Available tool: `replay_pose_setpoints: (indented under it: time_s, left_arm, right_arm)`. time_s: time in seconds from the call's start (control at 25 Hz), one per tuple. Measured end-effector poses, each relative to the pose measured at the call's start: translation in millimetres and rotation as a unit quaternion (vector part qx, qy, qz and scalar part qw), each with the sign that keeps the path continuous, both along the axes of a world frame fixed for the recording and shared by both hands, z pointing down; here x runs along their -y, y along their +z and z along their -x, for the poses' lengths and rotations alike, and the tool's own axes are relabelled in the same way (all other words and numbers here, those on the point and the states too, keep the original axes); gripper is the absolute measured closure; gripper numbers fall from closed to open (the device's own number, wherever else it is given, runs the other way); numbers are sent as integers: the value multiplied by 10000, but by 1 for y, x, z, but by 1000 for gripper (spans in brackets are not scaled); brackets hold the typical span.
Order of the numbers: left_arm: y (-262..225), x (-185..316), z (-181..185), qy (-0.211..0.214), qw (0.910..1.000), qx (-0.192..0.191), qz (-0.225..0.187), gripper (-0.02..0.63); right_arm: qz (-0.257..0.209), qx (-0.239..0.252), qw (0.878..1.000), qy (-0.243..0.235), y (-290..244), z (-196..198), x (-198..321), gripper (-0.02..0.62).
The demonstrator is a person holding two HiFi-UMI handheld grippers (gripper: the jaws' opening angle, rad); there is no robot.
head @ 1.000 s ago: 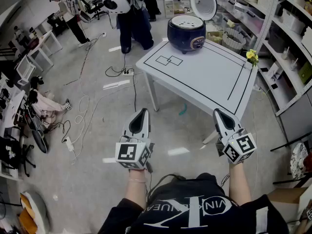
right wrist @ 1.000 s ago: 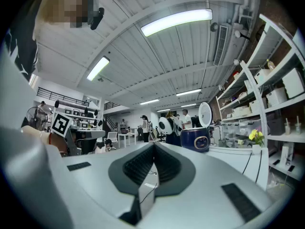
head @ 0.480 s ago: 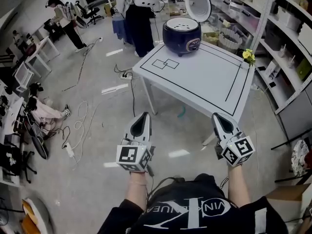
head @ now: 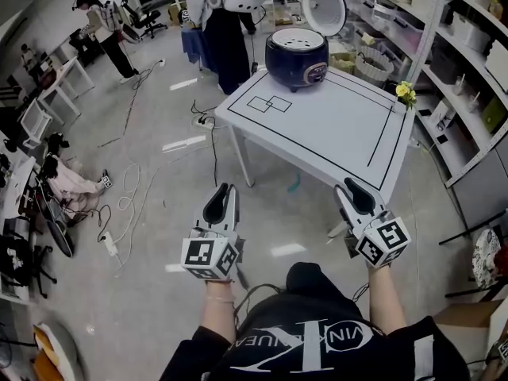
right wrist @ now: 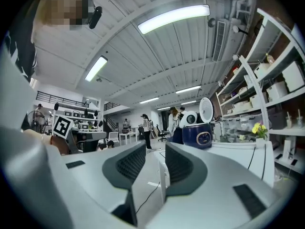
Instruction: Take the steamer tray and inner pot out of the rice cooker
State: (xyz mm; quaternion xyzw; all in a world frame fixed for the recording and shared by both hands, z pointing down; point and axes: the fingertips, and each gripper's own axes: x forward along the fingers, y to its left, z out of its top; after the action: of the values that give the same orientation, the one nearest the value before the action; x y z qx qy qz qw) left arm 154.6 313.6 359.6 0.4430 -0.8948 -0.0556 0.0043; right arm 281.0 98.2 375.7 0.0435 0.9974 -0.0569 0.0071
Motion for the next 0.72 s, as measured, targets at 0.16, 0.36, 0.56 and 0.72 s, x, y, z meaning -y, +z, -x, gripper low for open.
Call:
replay_pose_setpoints:
  time_s: [0.16, 0.36, 0.56, 0.72]
  left_arm:
    - [6, -1, 8, -34, 9999, -138, 18, 492]
    - [16, -1, 37, -124, 9996, -226, 118, 491]
    - [21, 17, 86, -91, 9995, -268, 106, 491]
    - [15, 50, 130, 113, 9996, -173, 169, 491]
  right_arm:
    - [212, 14, 9998, 1, 1, 7, 7, 433]
    - [315, 8, 9995, 16, 3, 35, 17, 431]
    - [372, -6, 9993, 12, 10, 83, 32, 431]
    - [426, -31, 9990, 116, 12, 123, 56, 431]
